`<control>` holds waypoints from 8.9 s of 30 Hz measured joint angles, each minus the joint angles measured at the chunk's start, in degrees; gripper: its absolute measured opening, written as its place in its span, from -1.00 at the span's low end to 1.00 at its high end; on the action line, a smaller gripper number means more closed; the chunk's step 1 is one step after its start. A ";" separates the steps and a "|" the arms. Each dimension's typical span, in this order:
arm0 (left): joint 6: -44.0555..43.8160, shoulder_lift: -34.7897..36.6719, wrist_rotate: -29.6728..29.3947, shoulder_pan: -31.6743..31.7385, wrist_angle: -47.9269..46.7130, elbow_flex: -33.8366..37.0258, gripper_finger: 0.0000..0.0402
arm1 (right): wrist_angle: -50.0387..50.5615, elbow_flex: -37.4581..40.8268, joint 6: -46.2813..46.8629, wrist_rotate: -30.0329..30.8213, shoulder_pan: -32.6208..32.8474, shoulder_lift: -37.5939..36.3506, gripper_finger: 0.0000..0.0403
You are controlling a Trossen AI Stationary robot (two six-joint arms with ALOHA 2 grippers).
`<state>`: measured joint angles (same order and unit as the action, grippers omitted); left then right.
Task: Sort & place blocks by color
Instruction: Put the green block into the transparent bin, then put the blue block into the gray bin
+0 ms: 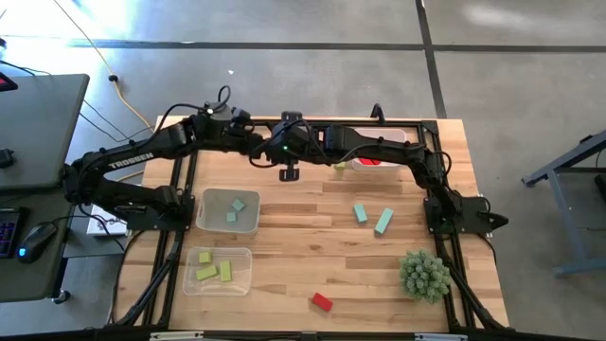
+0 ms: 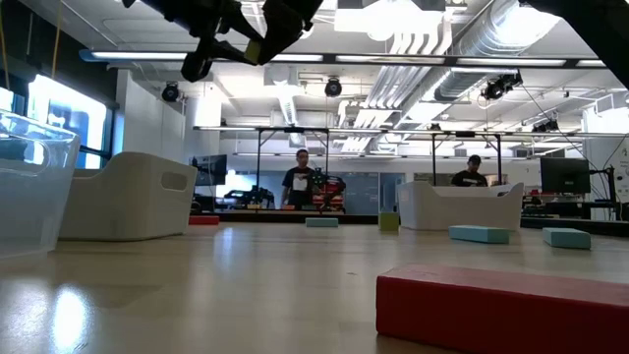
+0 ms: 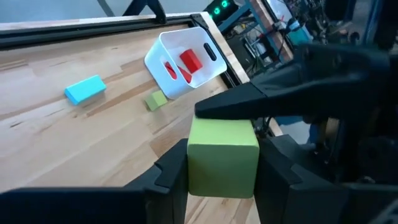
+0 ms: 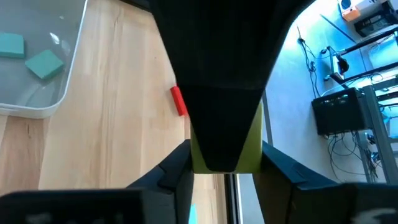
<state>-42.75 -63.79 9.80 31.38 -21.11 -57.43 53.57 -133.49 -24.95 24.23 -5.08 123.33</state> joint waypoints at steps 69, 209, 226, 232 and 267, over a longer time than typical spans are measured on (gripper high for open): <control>-27.50 -18.00 -7.10 -68.22 -30.64 4.92 -0.21 | 31.51 0.07 27.97 -9.70 2.21 -0.11 0.04; 39.33 6.45 -22.12 -9.20 -34.11 -2.10 0.04 | -7.35 77.35 91.71 -27.69 5.51 -22.86 0.00; 35.28 6.45 -21.92 -9.20 -34.11 -2.09 0.04 | -7.44 76.31 88.19 -27.89 5.49 -22.48 -0.52; 29.90 6.46 -18.77 -9.21 -33.84 -2.08 0.04 | -7.99 70.84 83.35 -27.05 5.46 -22.40 -0.52; -2.00 5.81 -8.47 -9.69 -20.80 -2.08 0.04 | -8.00 41.08 41.66 -7.67 5.49 -22.55 -0.52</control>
<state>-44.74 -57.98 1.34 21.69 -41.91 -59.51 45.56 -92.41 16.71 16.55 0.40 100.77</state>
